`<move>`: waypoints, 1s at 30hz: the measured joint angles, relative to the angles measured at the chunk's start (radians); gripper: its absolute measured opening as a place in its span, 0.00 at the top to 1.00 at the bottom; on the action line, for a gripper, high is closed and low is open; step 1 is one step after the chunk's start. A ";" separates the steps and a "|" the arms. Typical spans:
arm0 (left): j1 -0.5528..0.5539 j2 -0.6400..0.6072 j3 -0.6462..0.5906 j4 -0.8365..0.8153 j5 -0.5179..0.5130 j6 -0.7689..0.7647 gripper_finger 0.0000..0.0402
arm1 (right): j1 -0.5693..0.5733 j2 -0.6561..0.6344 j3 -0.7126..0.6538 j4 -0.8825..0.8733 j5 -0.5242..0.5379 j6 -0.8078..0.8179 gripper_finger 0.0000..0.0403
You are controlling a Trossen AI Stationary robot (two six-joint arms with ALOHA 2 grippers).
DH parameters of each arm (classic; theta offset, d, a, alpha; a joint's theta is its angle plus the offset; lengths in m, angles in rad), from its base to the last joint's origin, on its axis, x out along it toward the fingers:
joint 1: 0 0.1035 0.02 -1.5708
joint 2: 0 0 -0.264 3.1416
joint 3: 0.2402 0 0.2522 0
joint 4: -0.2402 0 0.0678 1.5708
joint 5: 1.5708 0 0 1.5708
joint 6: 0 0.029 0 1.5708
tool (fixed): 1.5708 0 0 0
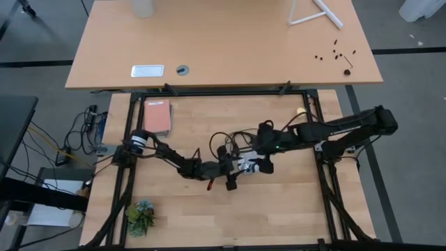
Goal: Screw lightbulb
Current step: Insert the lightbulb into the lamp
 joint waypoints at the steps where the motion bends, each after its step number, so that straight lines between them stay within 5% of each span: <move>1: 0.000 -0.014 -0.002 -0.017 0.000 -0.002 0.39 | 0.000 -0.014 -0.015 0.006 0.001 0.000 0.13; 8: 0.000 -0.110 -0.005 -0.187 0.000 -0.082 0.40 | 0.029 -0.109 -0.106 0.051 0.026 0.000 0.13; 21: -0.006 -0.152 0.001 -0.216 0.000 -0.134 0.40 | 0.055 -0.217 -0.264 0.128 0.064 -0.034 0.14; 30: -0.021 -0.373 0.004 -0.550 -0.030 -0.193 0.40 | 0.055 -0.228 -0.265 0.124 0.057 -0.050 0.14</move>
